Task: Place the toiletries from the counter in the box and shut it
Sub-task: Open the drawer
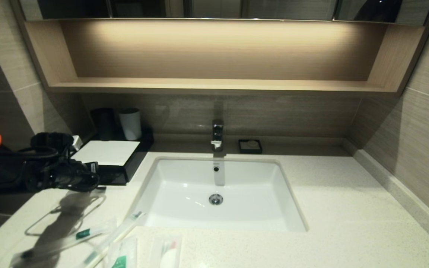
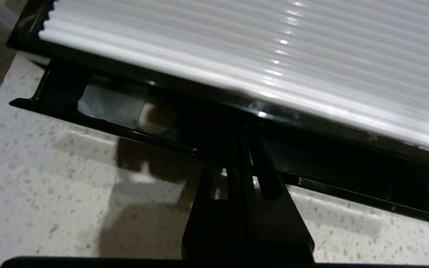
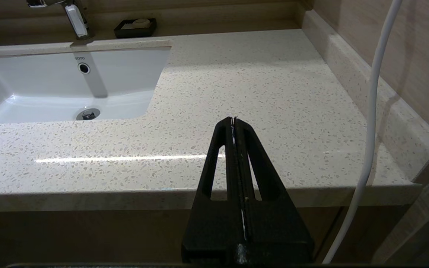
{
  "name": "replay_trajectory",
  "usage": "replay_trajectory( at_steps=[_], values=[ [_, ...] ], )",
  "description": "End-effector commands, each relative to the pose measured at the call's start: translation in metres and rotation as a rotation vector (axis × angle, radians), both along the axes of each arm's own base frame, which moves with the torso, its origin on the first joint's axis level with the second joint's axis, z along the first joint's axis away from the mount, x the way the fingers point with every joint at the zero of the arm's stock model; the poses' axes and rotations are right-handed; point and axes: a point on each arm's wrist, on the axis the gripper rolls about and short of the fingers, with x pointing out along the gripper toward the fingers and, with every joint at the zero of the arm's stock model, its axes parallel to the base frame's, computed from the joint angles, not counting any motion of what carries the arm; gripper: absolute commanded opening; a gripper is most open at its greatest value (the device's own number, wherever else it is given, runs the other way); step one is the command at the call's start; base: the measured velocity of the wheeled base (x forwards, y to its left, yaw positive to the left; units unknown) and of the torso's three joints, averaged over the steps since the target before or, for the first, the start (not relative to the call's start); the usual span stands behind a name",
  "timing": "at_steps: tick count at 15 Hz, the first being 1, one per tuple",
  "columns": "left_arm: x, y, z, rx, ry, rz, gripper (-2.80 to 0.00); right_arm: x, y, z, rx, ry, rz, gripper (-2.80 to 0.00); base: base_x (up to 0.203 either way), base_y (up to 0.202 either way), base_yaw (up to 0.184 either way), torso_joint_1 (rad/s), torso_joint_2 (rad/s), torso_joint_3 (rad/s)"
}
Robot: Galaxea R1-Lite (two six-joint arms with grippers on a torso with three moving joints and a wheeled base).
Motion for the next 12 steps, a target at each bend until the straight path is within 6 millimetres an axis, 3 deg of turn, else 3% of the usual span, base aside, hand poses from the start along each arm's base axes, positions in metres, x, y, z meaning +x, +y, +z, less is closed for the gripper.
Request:
replay_trajectory(
  at_steps=[1, 12],
  values=[
    [-0.01, 0.007, 0.009, 0.001, 0.044, 0.026, -2.8, 0.0, 0.0, 0.0, 0.001, 0.001, 0.0, -2.8, 0.0, 0.0, 0.0, 0.0, 0.0, 0.0],
    [-0.044, 0.02, 0.009, 0.018, 0.226, 0.035, -2.8, 0.0, 0.0, 0.0, 0.001, 0.0, 0.0, -2.8, 0.0, 0.0, 0.0, 0.0, 0.0, 0.0]
  ],
)
